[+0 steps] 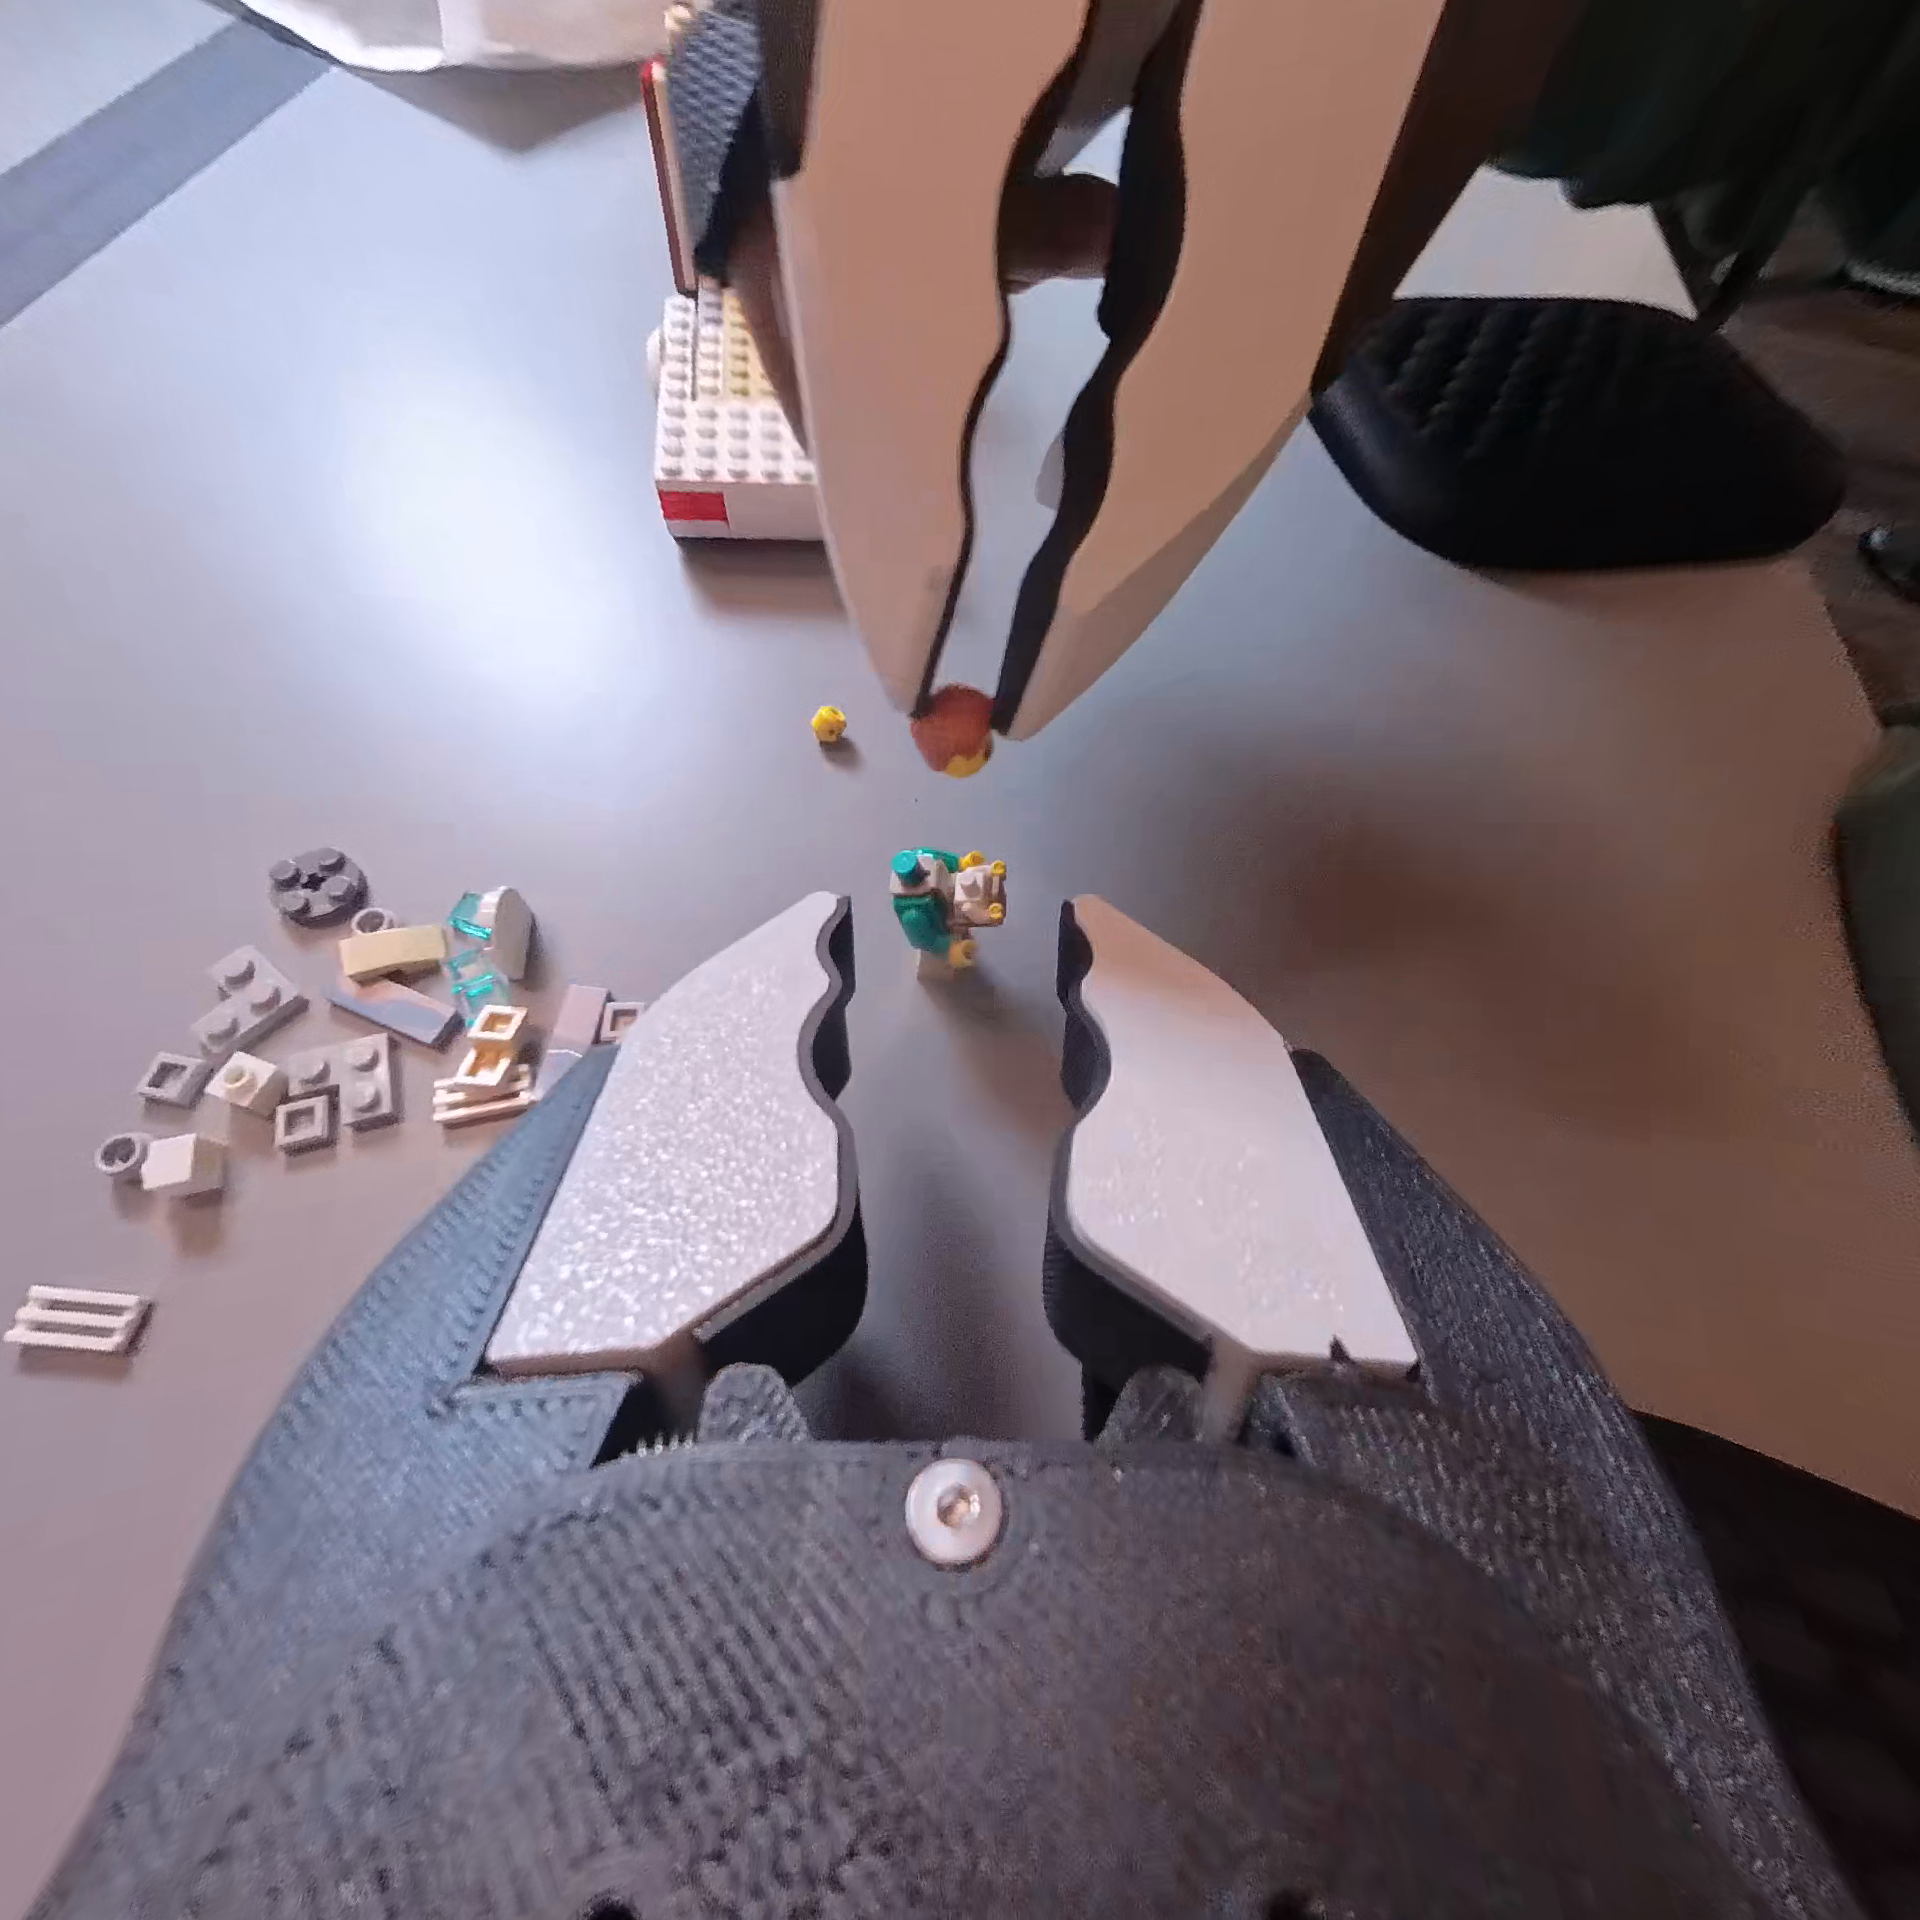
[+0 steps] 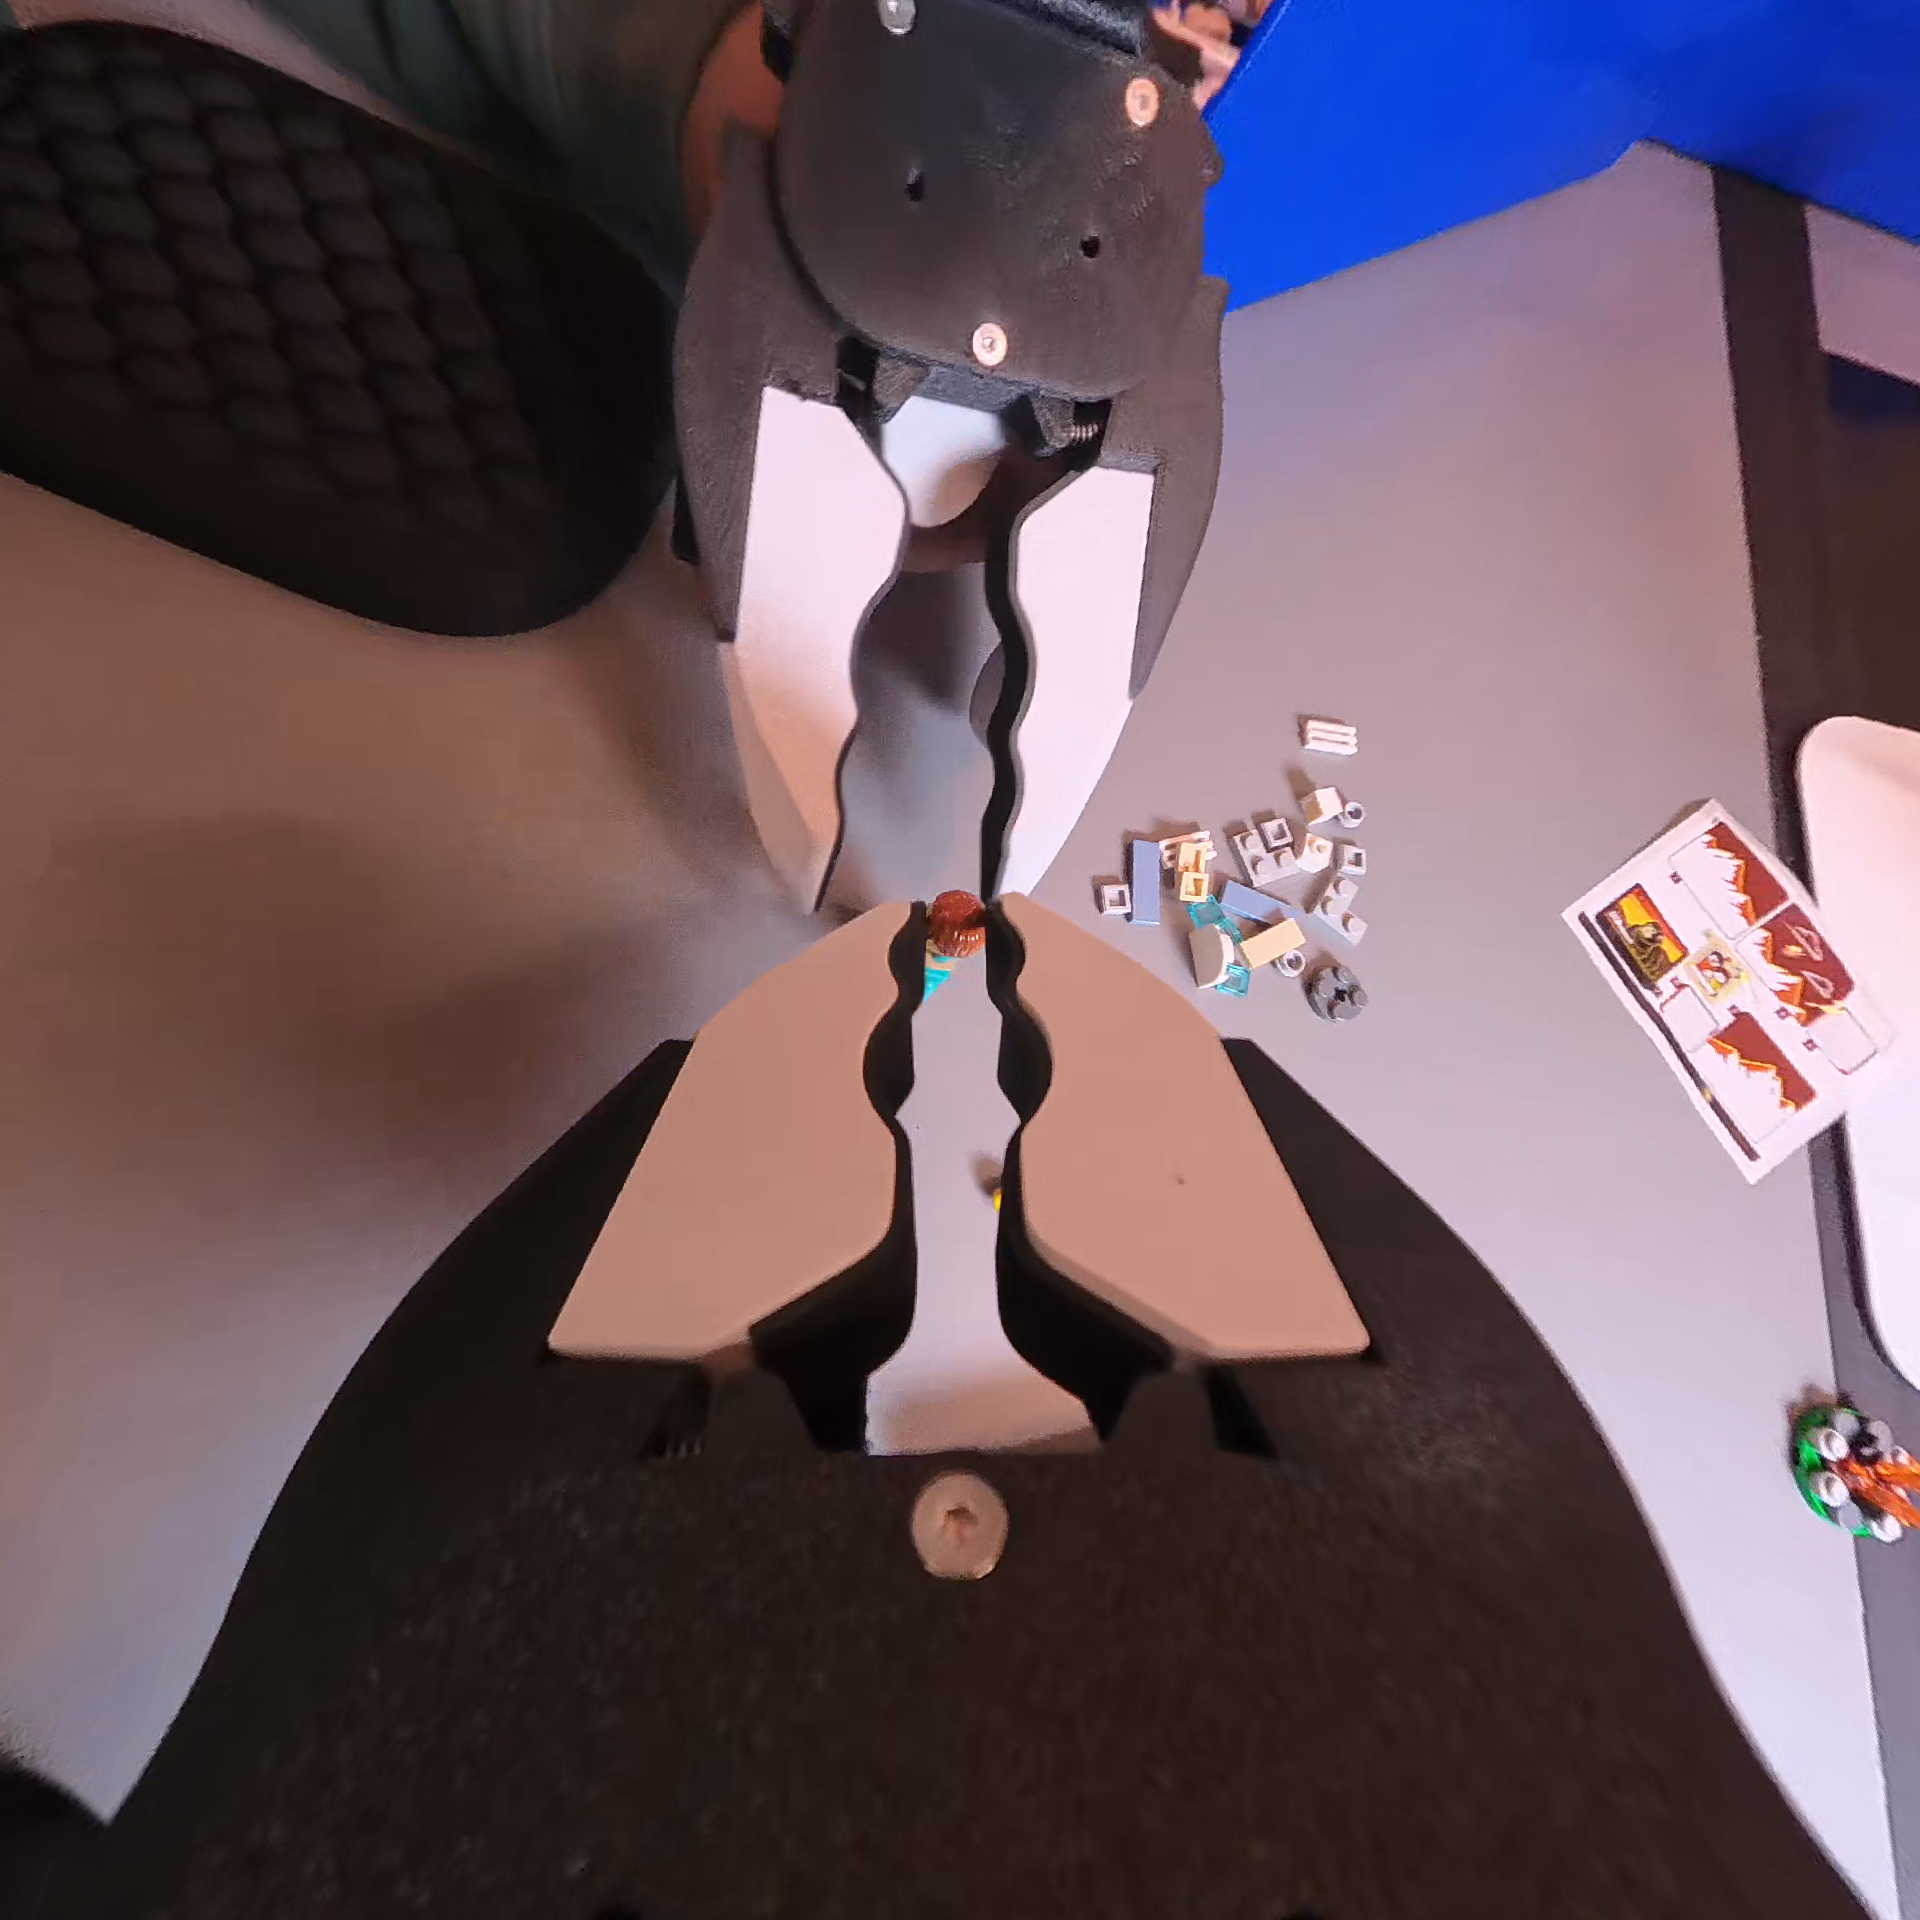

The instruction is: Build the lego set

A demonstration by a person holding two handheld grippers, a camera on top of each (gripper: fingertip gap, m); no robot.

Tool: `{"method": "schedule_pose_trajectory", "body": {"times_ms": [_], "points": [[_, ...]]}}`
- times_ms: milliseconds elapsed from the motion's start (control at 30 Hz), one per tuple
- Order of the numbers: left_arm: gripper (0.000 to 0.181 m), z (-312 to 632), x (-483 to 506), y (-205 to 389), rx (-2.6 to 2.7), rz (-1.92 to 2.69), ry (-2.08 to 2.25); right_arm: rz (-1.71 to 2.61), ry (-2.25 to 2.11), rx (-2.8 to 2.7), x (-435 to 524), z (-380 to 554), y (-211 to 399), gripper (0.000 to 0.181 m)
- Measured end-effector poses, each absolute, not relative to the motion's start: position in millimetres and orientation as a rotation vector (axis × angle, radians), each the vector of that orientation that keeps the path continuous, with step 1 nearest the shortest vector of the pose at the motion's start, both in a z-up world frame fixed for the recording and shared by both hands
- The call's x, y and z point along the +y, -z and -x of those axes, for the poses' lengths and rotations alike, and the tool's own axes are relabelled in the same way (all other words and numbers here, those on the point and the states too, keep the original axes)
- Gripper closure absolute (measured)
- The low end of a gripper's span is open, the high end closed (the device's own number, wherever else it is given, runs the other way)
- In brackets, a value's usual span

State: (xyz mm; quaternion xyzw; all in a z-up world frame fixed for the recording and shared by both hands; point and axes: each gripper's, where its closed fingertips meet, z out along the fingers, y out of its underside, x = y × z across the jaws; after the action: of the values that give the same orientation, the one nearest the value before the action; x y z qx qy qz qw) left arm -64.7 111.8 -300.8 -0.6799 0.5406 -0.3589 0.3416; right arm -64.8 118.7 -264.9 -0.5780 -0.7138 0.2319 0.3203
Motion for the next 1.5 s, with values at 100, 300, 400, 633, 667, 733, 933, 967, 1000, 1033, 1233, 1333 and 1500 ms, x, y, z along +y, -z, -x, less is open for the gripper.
{"method": "schedule_pose_trajectory", "body": {"times_ms": [100,300,400,633,667,733,933,967,1000,1033,1233,1333,1500], "points": [[0.144,60.6,112.3,310.3,1.448,1.780,0.865,1.536,-0.616,-1.911,122.6,66.2,273.6,0.170],[0.155,55.1,112.9,316.4,1.465,1.789,0.829,1.568,-0.659,-1.925,125.1,66.4,282.2,0.170],[0.157,55.5,113.0,317.2,1.477,1.774,0.792,1.573,-0.688,-1.920,124.1,67.0,283.0,0.171],[0.158,55.2,110.6,317.2,1.514,1.704,0.703,1.585,-0.691,-1.939,120.5,66.4,288.8,0.170],[0.158,55.1,109.5,317.4,1.523,1.694,0.697,1.584,-0.688,-1.941,120.1,66.3,289.7,0.170],[0.158,55.1,108.4,317.2,1.532,1.679,0.686,1.585,-0.690,-1.942,118.9,66.3,290.2,0.170],[0.159,54.9,107.0,317.8,1.549,1.661,0.666,1.574,-0.668,-1.966,115.6,66.2,290.1,0.170],[0.159,54.9,106.5,318.0,1.552,1.656,0.661,1.568,-0.662,-1.969,115.0,66.2,290.0,0.170],[0.159,54.9,106.0,318.0,1.557,1.651,0.658,1.560,-0.656,-1.971,114.1,66.3,289.9,0.170],[0.159,54.9,105.6,318.3,1.561,1.649,0.656,1.550,-0.648,-1.971,113.2,66.4,289.9,0.170],[0.160,55.3,103.8,319.3,1.564,1.671,0.685,1.453,-0.495,-1.967,110.9,66.1,289.7,0.171],[0.160,55.5,103.5,319.3,1.563,1.681,0.699,1.401,-0.415,-1.961,110.8,65.6,289.8,0.170],[0.160,55.7,102.0,320.0,1.575,1.676,0.699,1.357,-0.355,-1.966,108.7,65.6,290.1,0.170]]}}
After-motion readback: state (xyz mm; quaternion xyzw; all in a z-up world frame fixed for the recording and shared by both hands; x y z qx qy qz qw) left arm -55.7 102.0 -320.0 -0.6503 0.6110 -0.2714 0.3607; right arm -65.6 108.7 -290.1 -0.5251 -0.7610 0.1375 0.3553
